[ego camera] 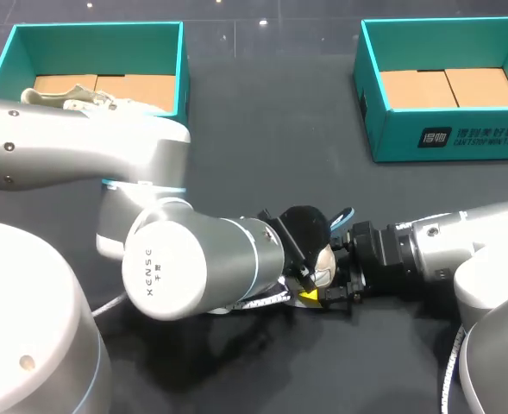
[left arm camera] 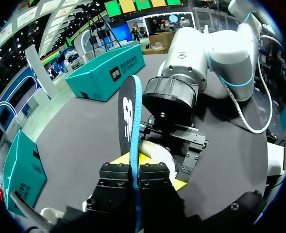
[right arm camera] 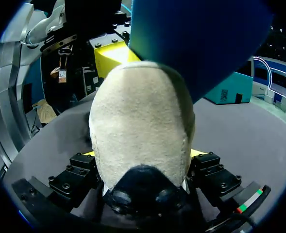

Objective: Take the shoe out of the shoebox, open the shoe tongue, remove and reinsert the insole, then place the shoe into the shoebox

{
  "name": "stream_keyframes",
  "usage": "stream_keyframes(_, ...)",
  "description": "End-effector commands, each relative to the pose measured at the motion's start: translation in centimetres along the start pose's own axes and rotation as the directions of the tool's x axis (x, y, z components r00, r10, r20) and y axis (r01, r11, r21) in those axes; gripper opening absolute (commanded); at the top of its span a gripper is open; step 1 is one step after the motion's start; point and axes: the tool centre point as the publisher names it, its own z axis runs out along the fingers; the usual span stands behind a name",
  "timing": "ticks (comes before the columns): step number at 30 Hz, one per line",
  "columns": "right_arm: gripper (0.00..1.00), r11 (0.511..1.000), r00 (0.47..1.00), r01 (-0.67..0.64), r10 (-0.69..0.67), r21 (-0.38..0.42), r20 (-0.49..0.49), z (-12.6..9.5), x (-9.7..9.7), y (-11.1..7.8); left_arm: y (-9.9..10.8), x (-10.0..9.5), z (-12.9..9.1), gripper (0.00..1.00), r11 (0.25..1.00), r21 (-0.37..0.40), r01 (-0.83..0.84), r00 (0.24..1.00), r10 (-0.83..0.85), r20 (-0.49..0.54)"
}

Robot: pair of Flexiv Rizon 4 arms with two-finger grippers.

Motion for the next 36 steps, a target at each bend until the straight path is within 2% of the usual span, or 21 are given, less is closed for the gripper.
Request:
stream_keyframes(1, 0.00, 1.000, 1.000, 0.000, 0.000, 0.006, 0.001, 0.0, 0.2, 0.1, -1.3, -0.1, -0.3, 0.00, 0.999, -0.039, -0.006, 1.000, 0.005, -0.025)
stream_keyframes(3, 0.00, 1.000, 1.000, 0.000, 0.000, 0.006, 0.001, 0.0, 0.2, 0.1, -1.7, 0.0, -0.4, 0.00, 0.998, -0.055, 0.003, 1.000, -0.004, -0.026)
stream_keyframes(10, 0.00, 1.000, 1.000, 0.000, 0.000, 0.006, 0.001, 0.0, 0.2, 0.1, -2.7, -0.3, -1.1, 0.00, 0.994, -0.101, 0.045, 0.987, -0.060, -0.151)
stream_keyframes(15, 0.00, 1.000, 1.000, 0.000, 0.000, 0.006, 0.001, 0.0, 0.2, 0.1, -3.3, -0.4, -1.8, 0.00, 0.991, -0.112, 0.067, 0.978, -0.087, -0.188)
stream_keyframes(25, 0.00, 1.000, 1.000, 0.000, 0.000, 0.006, 0.001, 0.0, 0.2, 0.1, -5.2, -0.5, -4.4, 0.00, 0.990, -0.086, 0.112, 0.970, -0.128, -0.206)
stream_keyframes(36, 0.00, 1.000, 1.000, 0.000, 0.000, 0.006, 0.001, 0.0, 0.2, 0.1, -7.6, -2.0, -6.9, 0.00, 0.978, -0.051, 0.200, 0.939, -0.207, -0.275)
